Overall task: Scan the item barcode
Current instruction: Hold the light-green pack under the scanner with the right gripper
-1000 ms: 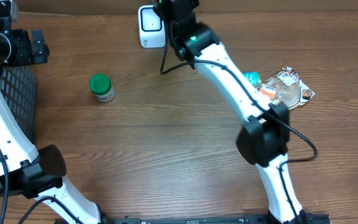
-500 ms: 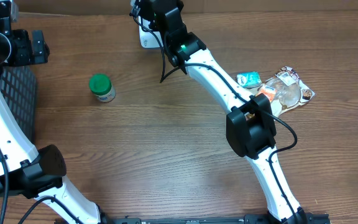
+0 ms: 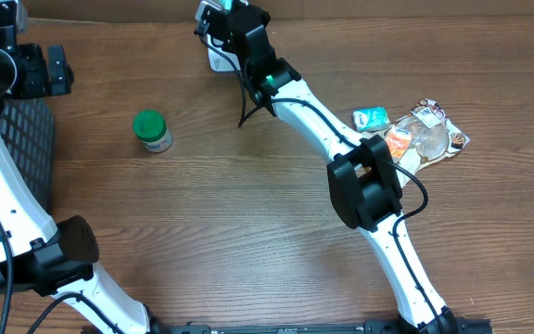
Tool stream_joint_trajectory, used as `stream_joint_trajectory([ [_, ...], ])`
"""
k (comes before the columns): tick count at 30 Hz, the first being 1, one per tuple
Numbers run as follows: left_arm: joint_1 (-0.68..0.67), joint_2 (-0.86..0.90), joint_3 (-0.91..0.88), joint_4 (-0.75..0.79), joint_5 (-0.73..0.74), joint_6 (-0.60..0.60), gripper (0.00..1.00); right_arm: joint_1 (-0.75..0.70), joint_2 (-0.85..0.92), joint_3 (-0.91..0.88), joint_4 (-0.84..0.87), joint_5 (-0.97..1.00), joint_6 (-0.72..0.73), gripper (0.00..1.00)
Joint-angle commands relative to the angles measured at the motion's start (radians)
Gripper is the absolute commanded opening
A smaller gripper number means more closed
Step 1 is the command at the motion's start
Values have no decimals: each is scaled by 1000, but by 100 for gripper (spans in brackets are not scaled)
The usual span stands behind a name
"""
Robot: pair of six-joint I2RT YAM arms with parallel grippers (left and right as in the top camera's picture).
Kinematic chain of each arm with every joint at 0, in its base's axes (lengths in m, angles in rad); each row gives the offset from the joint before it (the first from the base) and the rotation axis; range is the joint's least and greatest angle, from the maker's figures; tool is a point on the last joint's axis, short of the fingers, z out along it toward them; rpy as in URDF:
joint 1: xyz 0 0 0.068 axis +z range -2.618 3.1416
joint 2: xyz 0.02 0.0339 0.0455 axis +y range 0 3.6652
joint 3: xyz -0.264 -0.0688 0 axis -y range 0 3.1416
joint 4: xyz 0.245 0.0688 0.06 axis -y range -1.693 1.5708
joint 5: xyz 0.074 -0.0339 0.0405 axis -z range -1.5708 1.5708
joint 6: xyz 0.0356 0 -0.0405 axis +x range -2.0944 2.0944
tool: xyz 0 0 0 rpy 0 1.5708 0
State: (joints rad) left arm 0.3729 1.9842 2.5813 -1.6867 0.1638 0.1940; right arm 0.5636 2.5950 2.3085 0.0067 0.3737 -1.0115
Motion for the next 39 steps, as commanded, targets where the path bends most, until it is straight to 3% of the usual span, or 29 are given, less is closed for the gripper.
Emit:
stream_joint_trajectory([
  [1, -1, -2, 4, 0, 11, 8, 100, -5, 3, 8, 16, 26, -99, 4],
  [10, -1, -2, 4, 0, 11, 8, 100, -5, 3, 8, -20, 28, -250, 5],
  [12, -1, -2, 4, 0, 12, 8, 100, -4, 3, 8, -33, 24, -253, 9],
  [22, -1, -2, 4, 0, 11, 8, 100, -2, 3, 8, -98, -2, -254, 9],
  [32, -1, -2, 4, 0, 11, 8, 99, 6, -6, 9, 97, 56, -254, 4],
  [39, -1, -2, 4, 0, 11, 8, 100, 15, -43, 9, 83, 85, -254, 4],
])
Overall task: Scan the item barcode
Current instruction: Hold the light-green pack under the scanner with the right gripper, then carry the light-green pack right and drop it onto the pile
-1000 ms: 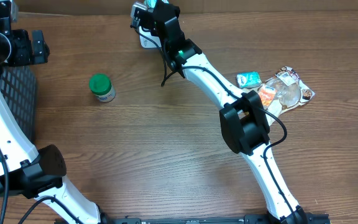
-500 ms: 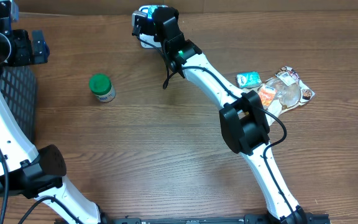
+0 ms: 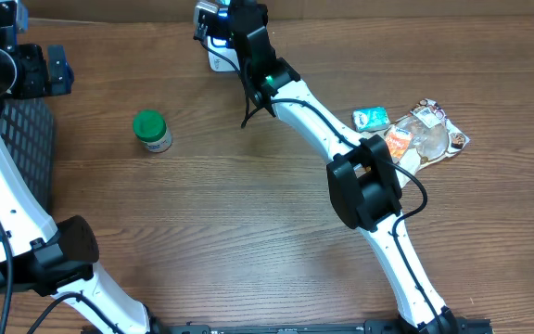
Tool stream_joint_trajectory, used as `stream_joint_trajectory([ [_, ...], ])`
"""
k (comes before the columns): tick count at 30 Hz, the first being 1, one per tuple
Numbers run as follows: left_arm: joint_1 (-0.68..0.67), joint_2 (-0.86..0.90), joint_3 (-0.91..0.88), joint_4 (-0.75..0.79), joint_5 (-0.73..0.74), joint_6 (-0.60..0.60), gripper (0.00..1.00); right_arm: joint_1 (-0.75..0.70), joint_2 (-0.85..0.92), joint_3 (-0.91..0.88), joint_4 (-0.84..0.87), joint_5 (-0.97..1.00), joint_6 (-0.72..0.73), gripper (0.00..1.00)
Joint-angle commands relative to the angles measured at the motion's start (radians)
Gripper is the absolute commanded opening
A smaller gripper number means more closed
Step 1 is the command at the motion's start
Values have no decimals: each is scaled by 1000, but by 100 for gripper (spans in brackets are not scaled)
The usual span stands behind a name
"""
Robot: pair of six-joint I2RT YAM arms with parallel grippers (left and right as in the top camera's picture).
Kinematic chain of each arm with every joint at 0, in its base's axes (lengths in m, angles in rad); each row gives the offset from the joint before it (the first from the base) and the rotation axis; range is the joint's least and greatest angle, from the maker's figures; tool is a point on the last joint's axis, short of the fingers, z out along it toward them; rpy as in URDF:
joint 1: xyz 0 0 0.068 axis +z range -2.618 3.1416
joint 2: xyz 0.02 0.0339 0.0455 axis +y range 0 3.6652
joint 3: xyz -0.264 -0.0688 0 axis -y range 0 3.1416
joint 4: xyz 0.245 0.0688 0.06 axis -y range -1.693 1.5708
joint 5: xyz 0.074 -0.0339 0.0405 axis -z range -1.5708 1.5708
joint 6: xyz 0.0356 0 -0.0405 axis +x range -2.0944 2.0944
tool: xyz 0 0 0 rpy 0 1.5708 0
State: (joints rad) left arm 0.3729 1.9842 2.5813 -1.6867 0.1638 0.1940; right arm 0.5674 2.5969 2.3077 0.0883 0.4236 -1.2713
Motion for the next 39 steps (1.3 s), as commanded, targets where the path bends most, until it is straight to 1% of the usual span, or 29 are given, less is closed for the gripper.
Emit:
stream_joint_trajectory([
  [1, -1, -2, 4, 0, 11, 8, 99, 13, -55, 10, -16, 36, 6, 4],
  [3, -1, -2, 4, 0, 11, 8, 100, 14, -82, 10, -60, 34, 15, 4],
  [5, -1, -2, 4, 0, 11, 8, 100, 15, -127, 10, -113, 19, 73, 4],
  [9, -1, -2, 4, 0, 11, 8, 100, 4, -261, 10, -200, 0, 330, 4],
  [12, -1, -2, 4, 0, 11, 8, 100, -7, -378, 10, -291, 2, 455, 4],
  [13, -1, -2, 4, 0, 11, 8, 100, -10, -467, 10, -401, 3, 548, 4],
  [14, -1, -2, 4, 0, 11, 8, 100, -10, -514, 10, -476, 2, 612, 4],
  [16, -1, -2, 4, 0, 11, 8, 100, -10, -638, 10, -692, 2, 847, 4],
  [18, -1, -2, 4, 0, 11, 8, 100, -14, -695, 10, -809, 2, 979, 4],
  [21, -1, -2, 4, 0, 11, 8, 100, -32, -793, 10, -1057, 2, 1268, 4],
  [23, -1, -2, 4, 0, 11, 8, 99, -63, -843, 10, -1243, 2, 1490, 4],
  [25, -1, -2, 4, 0, 11, 8, 100, -103, -862, 10, -1386, 2, 1650, 4],
  [27, -1, -2, 4, 0, 11, 8, 100, -157, -863, 9, -1527, 1, 1779, 4],
  [30, -1, -2, 4, 0, 11, 8, 99, -249, -835, 8, -1701, -8, 1907, 4],
  [32, -1, -2, 4, 0, 11, 8, 99, -320, -808, 8, -1777, -48, 1930, 4],
  [35, -1, -2, 4, 0, 11, 8, 100, -414, -780, -22, -1773, -162, 1910, 4],
  [39, -1, -2, 4, 0, 11, 8, 100, -510, -765, -115, -1719, -230, 1910, 4],
])
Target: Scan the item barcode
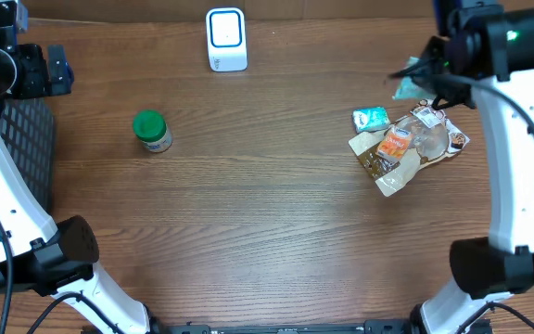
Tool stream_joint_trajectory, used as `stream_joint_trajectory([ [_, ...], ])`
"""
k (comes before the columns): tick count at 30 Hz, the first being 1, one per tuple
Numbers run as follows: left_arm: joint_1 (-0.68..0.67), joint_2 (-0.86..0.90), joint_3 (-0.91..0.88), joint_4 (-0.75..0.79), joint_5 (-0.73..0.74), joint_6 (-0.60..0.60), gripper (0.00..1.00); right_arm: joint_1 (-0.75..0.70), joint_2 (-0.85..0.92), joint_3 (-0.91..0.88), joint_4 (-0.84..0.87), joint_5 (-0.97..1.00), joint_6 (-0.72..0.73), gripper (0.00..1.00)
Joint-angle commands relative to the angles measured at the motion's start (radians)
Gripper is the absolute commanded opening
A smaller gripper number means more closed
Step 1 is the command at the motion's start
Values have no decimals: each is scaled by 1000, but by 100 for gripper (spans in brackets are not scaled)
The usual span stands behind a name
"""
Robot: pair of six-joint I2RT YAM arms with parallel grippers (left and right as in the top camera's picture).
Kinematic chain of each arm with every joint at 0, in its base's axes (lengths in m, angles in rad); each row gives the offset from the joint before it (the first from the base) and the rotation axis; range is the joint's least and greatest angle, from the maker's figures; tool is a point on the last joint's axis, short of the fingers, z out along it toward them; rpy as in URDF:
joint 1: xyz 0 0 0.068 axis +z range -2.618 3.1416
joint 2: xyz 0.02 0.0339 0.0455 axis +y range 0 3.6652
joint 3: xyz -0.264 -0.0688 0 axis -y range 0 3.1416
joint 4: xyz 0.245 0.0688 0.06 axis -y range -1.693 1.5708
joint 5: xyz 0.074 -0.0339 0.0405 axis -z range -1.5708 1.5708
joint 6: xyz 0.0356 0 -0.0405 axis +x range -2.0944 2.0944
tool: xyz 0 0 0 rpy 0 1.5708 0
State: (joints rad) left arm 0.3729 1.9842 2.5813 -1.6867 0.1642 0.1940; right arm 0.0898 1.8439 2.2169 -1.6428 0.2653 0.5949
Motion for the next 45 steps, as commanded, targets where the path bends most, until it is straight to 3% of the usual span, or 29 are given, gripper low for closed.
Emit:
stream_joint_trajectory([
  [1, -1, -2, 4, 0, 11, 8, 100, -64, -11, -74, 45, -106, 34, 4],
  [14, -1, -2, 4, 0, 11, 8, 100, -264, -10, -595, 470, -304, -16, 4],
  [18, -1, -2, 4, 0, 11, 8, 100, -296, -6, -686, 564, -312, -21, 21],
  [25, -1, -2, 4, 0, 11, 8, 100, -303, -3, -670, 531, -312, -120, 62],
  [31, -1, -2, 4, 0, 11, 8, 100, -282, -3, -547, 416, -332, -187, 64],
  [37, -1, -2, 4, 0, 11, 8, 99, -178, -3, -366, 311, -434, -354, 76],
  [45, -1, -2, 4, 0, 11, 8, 100, 134, 9, -314, 464, -495, -369, 83],
])
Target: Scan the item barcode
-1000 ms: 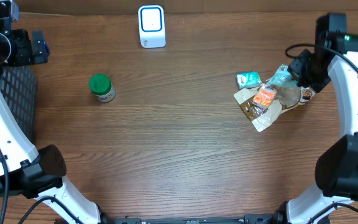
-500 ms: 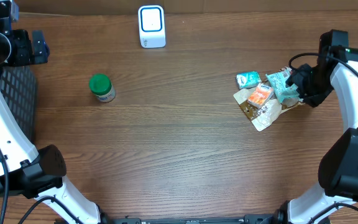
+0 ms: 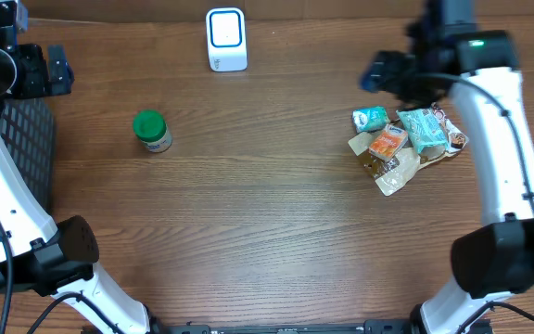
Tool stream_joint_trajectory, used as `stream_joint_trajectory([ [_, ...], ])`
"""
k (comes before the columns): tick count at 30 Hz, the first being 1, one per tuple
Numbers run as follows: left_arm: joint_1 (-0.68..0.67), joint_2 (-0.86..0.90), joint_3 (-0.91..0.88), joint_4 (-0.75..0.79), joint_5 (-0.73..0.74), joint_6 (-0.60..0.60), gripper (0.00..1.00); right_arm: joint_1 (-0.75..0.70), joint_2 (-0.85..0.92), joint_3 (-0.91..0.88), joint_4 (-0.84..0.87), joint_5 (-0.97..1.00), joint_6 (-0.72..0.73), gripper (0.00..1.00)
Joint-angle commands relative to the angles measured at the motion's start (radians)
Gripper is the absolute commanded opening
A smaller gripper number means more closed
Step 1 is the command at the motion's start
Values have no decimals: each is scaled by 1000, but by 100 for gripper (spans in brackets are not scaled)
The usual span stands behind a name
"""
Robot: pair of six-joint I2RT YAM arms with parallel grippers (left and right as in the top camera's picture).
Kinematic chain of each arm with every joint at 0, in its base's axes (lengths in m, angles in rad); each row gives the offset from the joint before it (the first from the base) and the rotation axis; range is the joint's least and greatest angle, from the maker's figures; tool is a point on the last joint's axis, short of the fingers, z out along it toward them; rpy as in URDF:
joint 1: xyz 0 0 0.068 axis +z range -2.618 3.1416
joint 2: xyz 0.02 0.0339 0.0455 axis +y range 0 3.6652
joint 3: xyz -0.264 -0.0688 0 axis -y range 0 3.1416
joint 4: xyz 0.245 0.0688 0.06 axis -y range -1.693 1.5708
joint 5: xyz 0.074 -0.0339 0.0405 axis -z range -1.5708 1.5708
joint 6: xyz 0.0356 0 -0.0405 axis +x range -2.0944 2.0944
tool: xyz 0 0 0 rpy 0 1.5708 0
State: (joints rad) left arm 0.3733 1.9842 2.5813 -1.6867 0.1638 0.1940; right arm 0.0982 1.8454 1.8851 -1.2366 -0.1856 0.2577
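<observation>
The white barcode scanner (image 3: pixel 226 39) stands at the back of the table. A teal packet (image 3: pixel 425 130) lies on top of the pile of snack packets (image 3: pixel 392 153) at the right. My right gripper (image 3: pixel 378 72) hovers just behind and left of the pile; it looks open, with nothing in it. A green-lidded jar (image 3: pixel 152 131) stands alone at the left. My left gripper (image 3: pixel 56 70) stays at the far left edge, open and holding nothing.
A black mesh crate (image 3: pixel 24 148) sits at the left edge beneath the left arm. A small teal packet (image 3: pixel 370 118) lies at the pile's left corner. The right arm rises along the right edge.
The teal packet that my right gripper held above the pile now lies on the pile. The right gripper has let go and moved a little to the left. The left arm is unchanged.
My right gripper was reaching across to the scanner at the back, and stayed there at the following moment. Then it was at the far right holding a teal packet over the pile. Now the packet rests on the pile and the gripper is empty.
</observation>
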Motion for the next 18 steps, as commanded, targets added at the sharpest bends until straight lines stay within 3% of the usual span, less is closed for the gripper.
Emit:
stream_joint_trajectory([
  [1, -1, -2, 4, 0, 11, 8, 100, 172, 15, 18, 95, -41, -31, 85],
  [3, -1, -2, 4, 0, 11, 8, 99, 268, 39, 18, 187, -25, -32, 89],
  [5, -1, -2, 4, 0, 11, 8, 99, 353, 71, 18, 290, 13, -69, 100],
  [10, -1, -2, 4, 0, 11, 8, 100, 504, 174, 24, 500, 133, -139, 100],
  [18, -1, -2, 4, 0, 11, 8, 100, 580, 216, 24, 479, 132, -124, 100],
])
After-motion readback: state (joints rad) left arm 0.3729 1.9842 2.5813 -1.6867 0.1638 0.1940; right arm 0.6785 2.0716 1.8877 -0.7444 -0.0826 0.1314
